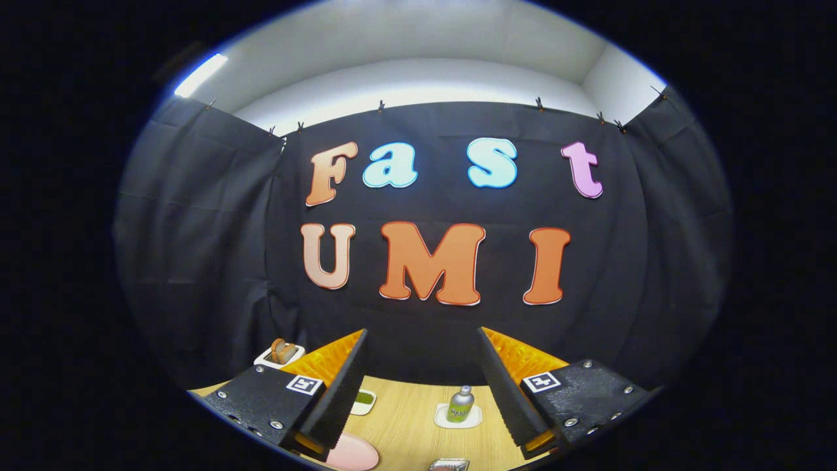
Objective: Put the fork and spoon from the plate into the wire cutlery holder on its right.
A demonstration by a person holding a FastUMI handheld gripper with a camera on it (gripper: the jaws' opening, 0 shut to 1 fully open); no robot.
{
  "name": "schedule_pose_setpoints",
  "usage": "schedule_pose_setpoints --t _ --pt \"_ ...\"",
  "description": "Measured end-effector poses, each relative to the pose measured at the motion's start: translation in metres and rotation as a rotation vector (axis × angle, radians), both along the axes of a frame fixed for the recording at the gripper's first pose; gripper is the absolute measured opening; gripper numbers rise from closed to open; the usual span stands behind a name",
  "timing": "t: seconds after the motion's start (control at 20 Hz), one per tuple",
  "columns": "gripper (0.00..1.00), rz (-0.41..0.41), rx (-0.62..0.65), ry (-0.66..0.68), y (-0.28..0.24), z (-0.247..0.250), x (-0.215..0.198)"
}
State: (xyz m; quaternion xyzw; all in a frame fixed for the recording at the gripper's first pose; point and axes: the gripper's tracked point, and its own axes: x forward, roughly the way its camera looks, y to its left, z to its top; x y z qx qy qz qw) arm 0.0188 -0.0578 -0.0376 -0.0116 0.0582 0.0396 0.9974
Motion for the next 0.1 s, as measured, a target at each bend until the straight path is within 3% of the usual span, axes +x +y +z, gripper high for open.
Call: schedule_pose_setpoints --t 0.1 --pt "0.96 -0.005 -0.006 -0.028 -0.0014 0.0063 0.0008"
